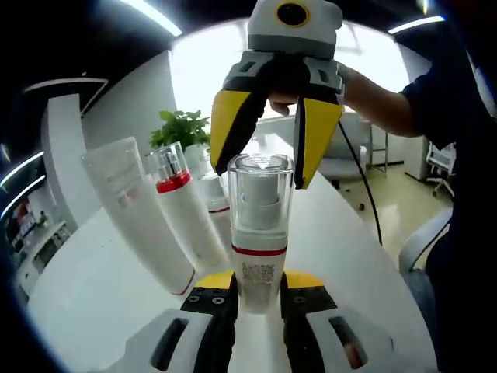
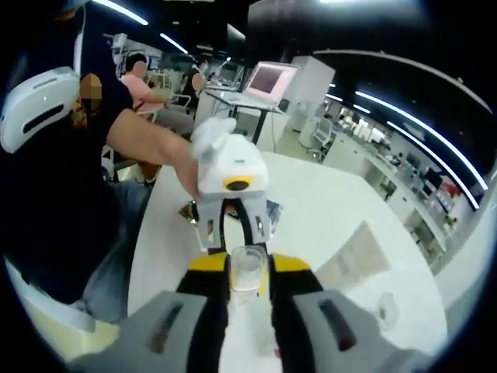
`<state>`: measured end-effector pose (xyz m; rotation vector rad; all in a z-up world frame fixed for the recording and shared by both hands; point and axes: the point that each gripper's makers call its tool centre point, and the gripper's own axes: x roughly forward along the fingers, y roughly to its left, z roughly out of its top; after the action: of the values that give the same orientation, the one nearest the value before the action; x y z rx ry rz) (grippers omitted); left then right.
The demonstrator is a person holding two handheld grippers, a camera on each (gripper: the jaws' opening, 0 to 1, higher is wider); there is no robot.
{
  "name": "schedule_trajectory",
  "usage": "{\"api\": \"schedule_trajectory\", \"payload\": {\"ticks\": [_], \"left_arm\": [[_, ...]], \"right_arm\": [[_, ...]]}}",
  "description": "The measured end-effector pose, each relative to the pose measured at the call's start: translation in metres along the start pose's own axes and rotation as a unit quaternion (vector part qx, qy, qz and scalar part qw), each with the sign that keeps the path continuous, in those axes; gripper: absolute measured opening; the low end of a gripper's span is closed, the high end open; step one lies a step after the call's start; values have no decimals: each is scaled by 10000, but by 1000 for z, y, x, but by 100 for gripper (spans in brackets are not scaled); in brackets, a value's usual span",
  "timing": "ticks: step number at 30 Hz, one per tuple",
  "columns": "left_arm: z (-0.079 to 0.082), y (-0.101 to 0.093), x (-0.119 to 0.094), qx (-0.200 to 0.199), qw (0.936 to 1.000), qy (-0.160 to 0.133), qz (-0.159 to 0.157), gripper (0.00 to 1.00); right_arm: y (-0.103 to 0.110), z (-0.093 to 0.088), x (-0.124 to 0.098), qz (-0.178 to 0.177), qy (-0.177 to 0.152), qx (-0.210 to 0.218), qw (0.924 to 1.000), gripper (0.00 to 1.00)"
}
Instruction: Arrange the skincare products in the storage area until every visible bottle or jar stands upright without overlapping.
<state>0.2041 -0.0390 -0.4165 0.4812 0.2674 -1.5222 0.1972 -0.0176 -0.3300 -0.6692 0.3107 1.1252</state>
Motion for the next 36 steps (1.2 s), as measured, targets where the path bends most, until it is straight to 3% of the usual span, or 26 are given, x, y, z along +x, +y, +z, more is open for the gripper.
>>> {"api": "schedule_trajectory", "payload": {"ticks": [14, 36], "left_arm": [[-5, 16, 19, -246, 9996, -54, 87, 20], [-10, 28, 38, -445, 9990, -106, -6, 20]], "right_arm": [[-18, -20, 6, -23, 425, -80, 9991, 19], [-31, -46, 11, -195, 485, 263, 9983, 24]]}}
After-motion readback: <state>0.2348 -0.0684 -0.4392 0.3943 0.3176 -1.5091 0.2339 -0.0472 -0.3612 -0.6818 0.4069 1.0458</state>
